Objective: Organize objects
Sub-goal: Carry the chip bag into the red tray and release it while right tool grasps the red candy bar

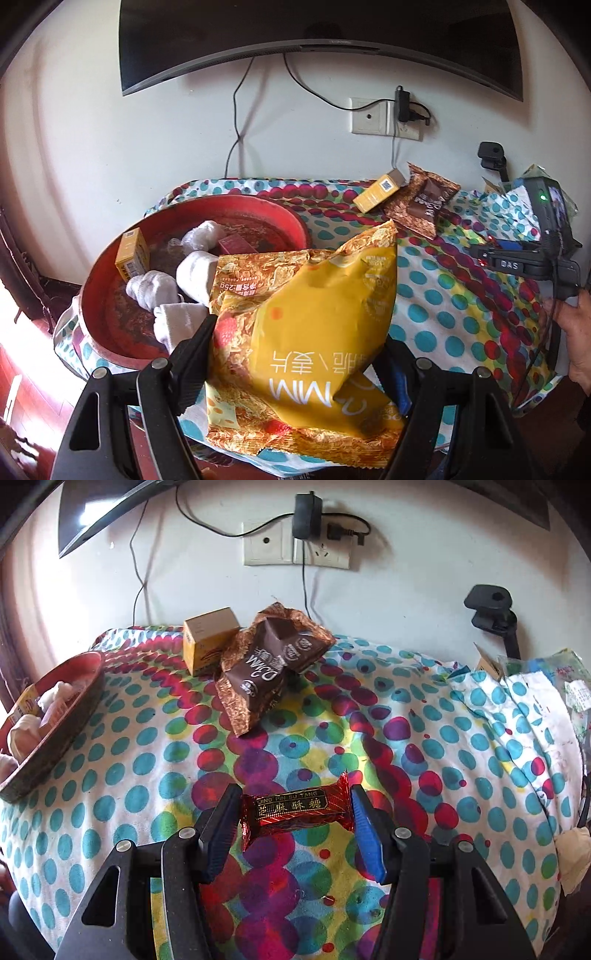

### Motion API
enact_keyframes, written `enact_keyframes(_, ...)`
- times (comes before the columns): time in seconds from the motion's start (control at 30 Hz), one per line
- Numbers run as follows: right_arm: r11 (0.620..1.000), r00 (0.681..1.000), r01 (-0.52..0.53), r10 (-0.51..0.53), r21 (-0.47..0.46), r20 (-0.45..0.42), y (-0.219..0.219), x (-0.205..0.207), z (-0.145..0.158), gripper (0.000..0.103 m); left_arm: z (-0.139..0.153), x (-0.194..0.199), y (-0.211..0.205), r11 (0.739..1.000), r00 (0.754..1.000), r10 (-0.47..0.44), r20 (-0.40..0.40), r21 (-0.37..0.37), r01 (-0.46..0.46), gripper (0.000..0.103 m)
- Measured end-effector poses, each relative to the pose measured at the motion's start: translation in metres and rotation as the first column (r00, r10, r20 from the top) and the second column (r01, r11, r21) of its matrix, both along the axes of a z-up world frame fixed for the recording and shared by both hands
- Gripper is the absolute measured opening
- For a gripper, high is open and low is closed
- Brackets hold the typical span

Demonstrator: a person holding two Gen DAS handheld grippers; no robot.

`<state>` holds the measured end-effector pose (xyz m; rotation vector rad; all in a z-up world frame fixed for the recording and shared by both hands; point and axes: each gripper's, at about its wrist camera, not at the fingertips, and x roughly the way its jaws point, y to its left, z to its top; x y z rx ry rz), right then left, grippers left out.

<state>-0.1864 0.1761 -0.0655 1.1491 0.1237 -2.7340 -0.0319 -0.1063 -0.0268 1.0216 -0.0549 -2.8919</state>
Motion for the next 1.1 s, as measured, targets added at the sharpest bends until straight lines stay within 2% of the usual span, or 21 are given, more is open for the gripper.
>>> enact_keyframes(0.2, 1.0, 1.0, 0.001, -0.001, 0.0, -0.002, 0.0, 0.0, 0.0, 0.055, 0.01, -0.019, -0.053, 0.984, 0.984, 0.179, -0.023, -0.017, -0.179, 0.079)
enact_keyframes(0.37, 1.0, 1.0, -0.01, 0.01, 0.002, -0.002, -0.001, 0.0, 0.0, 0.055, 0.011, -0.036, -0.083, 0.961, 0.962, 0.274, -0.009, -0.04, -0.274, 0.079)
enact_keyframes(0.5, 1.0, 1.0, -0.007, 0.007, -0.017, 0.002, 0.001, 0.0, 0.0, 0.056, 0.014, -0.051, -0.096, 0.947, 0.951, 0.31, -0.002, -0.09, -0.309, 0.079)
enact_keyframes(0.77, 0.999, 1.0, -0.012, 0.012, -0.048, 0.002, 0.005, 0.001, -0.001, 0.056, 0.013, -0.08, -0.11, 0.93, 0.938, 0.346, 0.036, -0.144, -0.338, 0.079)
enact_keyframes(1.1, 0.999, 1.0, -0.011, 0.012, -0.053, 0.009, 0.005, 0.0, -0.002, 0.056, -0.008, -0.11, -0.144, 0.913, 0.909, 0.399, 0.118, -0.144, -0.382, 0.079)
